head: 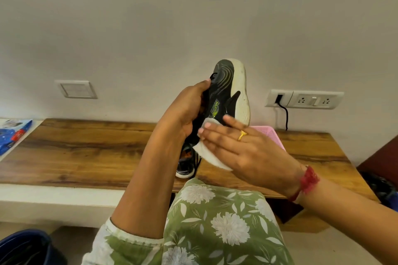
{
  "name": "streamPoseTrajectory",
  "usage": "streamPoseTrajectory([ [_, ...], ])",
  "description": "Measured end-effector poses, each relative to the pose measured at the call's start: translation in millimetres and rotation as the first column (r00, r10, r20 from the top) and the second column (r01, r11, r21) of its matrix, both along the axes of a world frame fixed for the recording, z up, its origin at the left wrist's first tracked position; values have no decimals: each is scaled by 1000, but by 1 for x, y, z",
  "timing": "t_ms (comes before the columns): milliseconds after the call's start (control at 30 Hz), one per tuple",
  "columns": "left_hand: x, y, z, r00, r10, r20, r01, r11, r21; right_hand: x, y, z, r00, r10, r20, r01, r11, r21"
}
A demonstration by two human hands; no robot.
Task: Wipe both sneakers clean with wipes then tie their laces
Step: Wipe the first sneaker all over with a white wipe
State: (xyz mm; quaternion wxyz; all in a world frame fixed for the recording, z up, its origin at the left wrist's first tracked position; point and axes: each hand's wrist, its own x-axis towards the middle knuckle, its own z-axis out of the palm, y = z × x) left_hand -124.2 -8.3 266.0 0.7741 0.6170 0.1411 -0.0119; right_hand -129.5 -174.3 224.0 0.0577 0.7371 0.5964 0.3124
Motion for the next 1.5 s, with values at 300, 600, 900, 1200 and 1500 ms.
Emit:
streamPoseTrajectory([
  [300, -1, -3, -1, 999, 16, 38, -12, 995, -101, -6, 3, 3, 986, -166, 9, 164, 981, 101],
  [600, 0, -7, 3, 997, 51, 59, -42, 989, -140, -9, -1, 3, 975, -215, 54, 201, 961, 188],
  [900, -2, -14, 3, 991, 131, 3, -128, 969, -211, -20, 8, -18, 977, -211, -38, 215, 963, 163],
  [1200, 4, -11, 0, 976, 219, 11, -214, 959, -187, -17, -2, 8, 950, -60, -308, 232, 796, 559],
  [1500, 9, -5, -9, 976, 217, -3, -210, 942, -261, -8, 4, -30, 976, -215, 36, 196, 937, 288],
])
